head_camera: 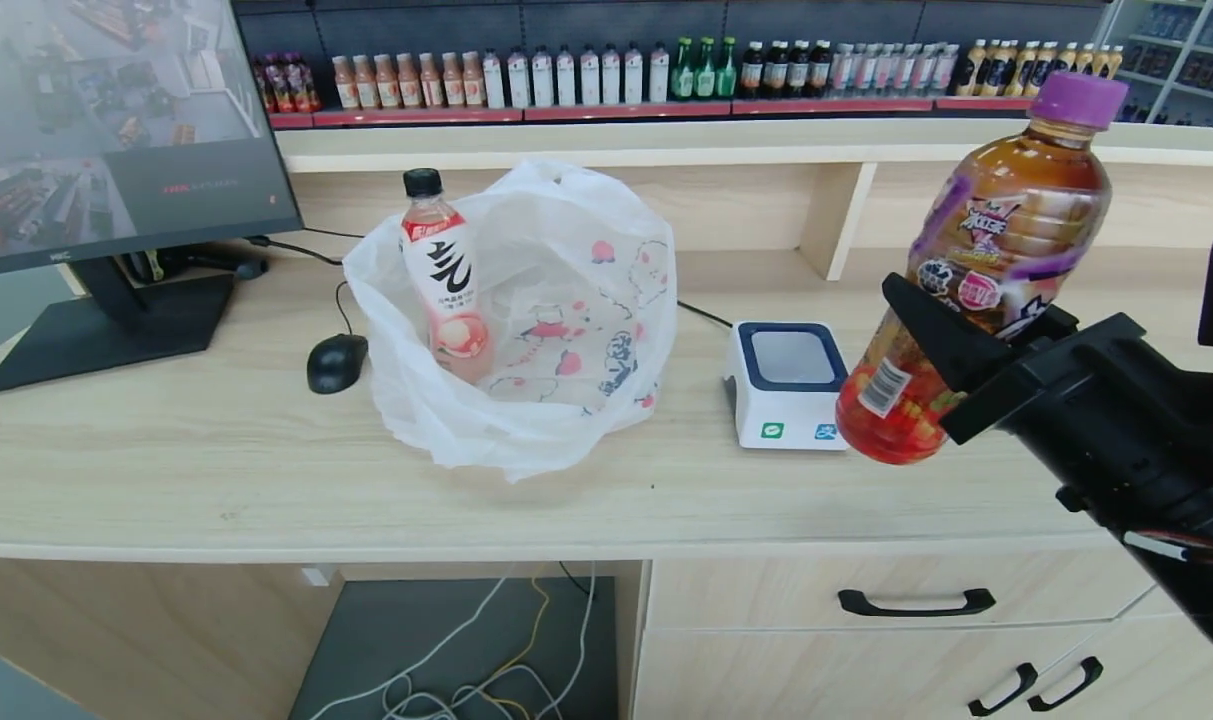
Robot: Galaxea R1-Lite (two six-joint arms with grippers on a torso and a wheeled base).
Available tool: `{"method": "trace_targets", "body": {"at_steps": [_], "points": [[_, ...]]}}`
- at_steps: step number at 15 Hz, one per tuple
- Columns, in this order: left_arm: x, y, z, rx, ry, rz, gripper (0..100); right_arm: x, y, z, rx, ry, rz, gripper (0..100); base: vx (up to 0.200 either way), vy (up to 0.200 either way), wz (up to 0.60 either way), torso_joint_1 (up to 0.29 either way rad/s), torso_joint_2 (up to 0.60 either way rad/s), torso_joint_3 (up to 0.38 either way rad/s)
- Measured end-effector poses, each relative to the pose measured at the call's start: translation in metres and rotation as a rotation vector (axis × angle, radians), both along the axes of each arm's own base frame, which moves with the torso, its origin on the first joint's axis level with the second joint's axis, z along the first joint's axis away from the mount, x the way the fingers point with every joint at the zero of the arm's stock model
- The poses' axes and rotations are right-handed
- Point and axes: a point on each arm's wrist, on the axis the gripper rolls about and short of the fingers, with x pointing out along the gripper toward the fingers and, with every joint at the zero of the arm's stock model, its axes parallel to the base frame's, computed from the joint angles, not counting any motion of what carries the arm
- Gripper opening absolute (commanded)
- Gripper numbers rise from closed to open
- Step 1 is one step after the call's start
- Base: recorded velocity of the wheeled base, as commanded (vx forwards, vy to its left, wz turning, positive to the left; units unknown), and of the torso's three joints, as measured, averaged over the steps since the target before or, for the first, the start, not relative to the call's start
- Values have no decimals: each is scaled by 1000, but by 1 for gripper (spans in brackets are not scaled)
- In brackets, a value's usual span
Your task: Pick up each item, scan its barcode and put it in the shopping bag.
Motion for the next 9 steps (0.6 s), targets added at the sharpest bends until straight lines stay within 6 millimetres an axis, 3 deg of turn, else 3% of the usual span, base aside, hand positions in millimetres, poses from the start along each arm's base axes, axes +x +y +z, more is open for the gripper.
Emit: {"method": "trace_targets", "body": {"at_steps": [5, 9], "points": [[0, 0, 0, -1, 0, 0, 100, 10, -3, 12, -43, -77, -49, 0, 0, 0, 0, 0, 0, 0], [0, 0, 0, -1, 0, 0, 100, 19, 2, 26, -241, -289, 67, 0, 0, 0, 0, 0, 0, 0]]}}
